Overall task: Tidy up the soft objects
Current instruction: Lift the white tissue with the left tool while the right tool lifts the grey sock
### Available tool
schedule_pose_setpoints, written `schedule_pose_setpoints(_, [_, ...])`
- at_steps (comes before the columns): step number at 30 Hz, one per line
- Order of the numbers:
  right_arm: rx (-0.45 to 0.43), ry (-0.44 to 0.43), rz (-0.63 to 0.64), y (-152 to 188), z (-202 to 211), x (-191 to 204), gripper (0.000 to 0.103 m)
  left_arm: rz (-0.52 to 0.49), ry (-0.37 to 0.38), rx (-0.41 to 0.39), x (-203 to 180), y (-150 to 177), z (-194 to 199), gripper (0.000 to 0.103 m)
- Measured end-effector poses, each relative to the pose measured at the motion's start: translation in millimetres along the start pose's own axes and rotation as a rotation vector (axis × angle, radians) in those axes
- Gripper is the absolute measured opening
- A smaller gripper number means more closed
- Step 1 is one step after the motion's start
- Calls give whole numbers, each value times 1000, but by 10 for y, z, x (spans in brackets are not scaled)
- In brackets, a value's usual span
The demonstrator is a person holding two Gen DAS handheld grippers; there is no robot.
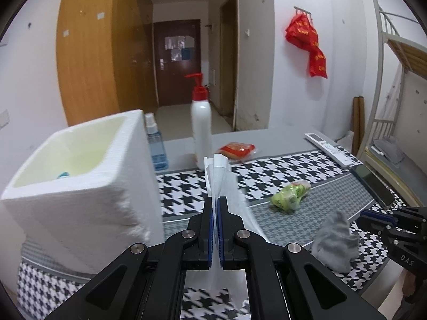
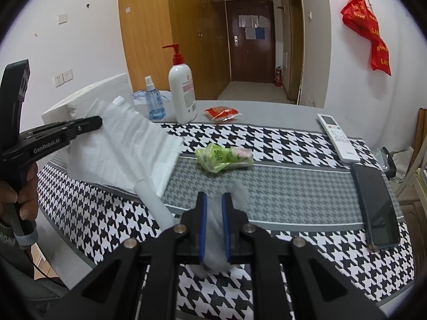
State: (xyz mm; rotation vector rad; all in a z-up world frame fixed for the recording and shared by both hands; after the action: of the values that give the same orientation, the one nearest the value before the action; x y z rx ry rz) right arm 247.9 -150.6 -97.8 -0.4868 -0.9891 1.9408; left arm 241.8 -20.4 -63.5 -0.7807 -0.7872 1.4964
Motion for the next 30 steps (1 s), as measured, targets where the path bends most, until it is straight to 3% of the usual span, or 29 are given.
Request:
schedule_pose_setpoints(7, [15, -3, 11, 37, -19, 80, 14, -1, -41, 12, 113, 33, 108, 3])
schedule_pose_setpoints(19, [51, 12, 8, 124, -91, 29, 14, 34, -58, 173, 143, 371, -426, 7])
schedule_pose_setpoints(22, [60, 15, -1, 145, -121, -14, 14, 36, -52, 213, 118, 457, -548, 30])
schedule_pose_setpoints(24, [63, 16, -4, 151, -136, -32, 14, 44, -42, 225, 98, 488, -597, 55])
schedule_pose_setpoints(30, [71, 8, -11, 176, -182, -73, 14, 40, -75, 271, 101, 570, -758, 63])
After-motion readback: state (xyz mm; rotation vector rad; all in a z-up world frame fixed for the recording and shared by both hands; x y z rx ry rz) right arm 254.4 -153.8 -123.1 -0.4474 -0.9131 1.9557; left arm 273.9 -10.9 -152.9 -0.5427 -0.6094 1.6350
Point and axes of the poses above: each gripper's, at about its wrist camera, not at the fingertips, and z roughly against the way its jaws point, x to its left, y to its underside, the point moved 7 cm from there along -z, roughly the way its jaws point, and after that the axes turned 4 degrees about y, right-handed, at the moved point
